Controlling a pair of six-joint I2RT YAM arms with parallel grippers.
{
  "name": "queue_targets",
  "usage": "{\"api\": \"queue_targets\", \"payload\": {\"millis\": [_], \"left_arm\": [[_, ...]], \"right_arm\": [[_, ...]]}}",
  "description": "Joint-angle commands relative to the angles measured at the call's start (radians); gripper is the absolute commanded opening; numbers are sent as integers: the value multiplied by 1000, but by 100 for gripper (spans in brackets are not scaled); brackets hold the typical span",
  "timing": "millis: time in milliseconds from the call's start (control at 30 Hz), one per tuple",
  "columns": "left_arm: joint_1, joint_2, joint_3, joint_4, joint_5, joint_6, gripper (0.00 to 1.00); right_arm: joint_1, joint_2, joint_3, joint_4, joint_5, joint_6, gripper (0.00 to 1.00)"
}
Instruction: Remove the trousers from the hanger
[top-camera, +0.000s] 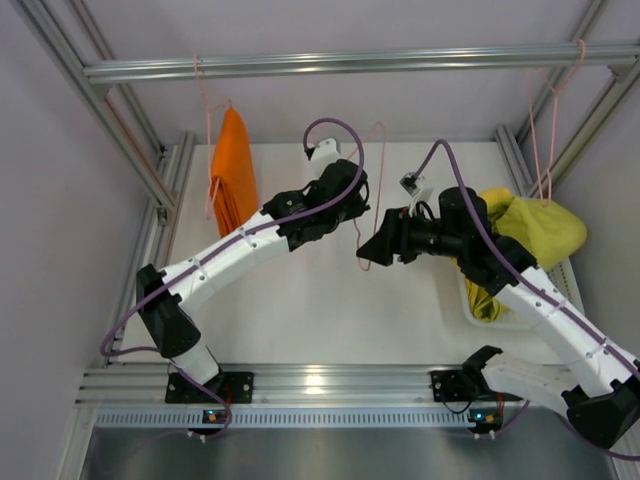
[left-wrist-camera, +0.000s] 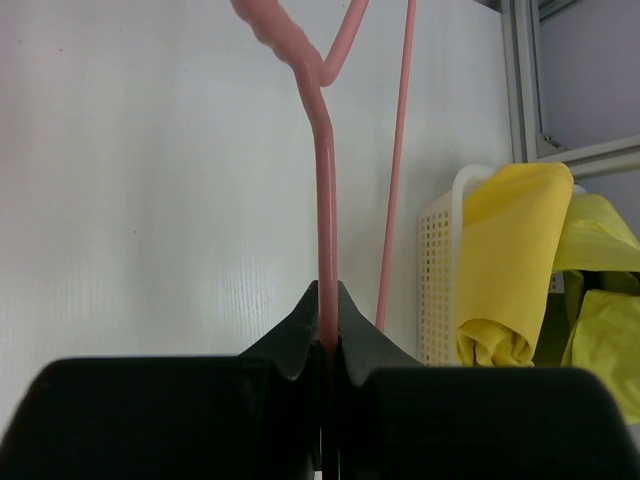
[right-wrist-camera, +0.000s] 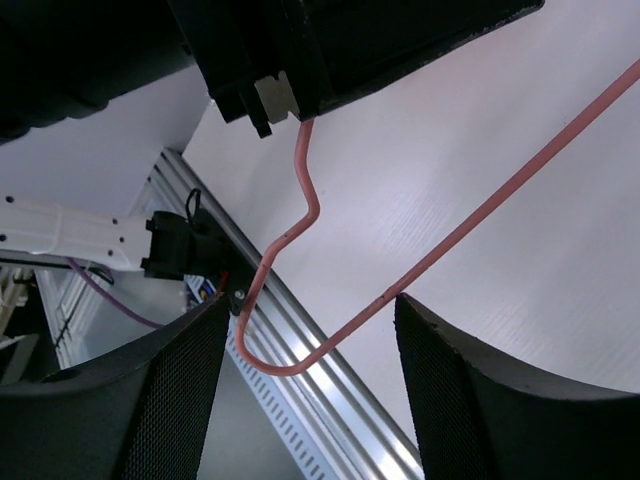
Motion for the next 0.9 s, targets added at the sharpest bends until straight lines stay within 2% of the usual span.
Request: {"api": "queue_targets", "payload": {"millis": [0,133,333,567,767,833,867], "left_arm": [[-4,8,41,27,-26,12,0],[-4,11,45,31,-29,18,0],[-4,11,60,34,-29,21,0],[-4,25,83,36,-29,22,0],[-4,37,106,42,-29,26,0],[-4,37,105,43,-26,27,0],[-6,37,105,43,-26,27,0]], "right_arm": [[17,5,8,150,-17,111,65],[17,19,13,197,-31,143,62],[17,43,2,161,15,154,65],[16,52,-23,193,-8,168,52],[14,77,-44,239,-31,225,47],[5,88,-46,259,-45,246,40],[-1,91,-44,266,-51,251,29]]}}
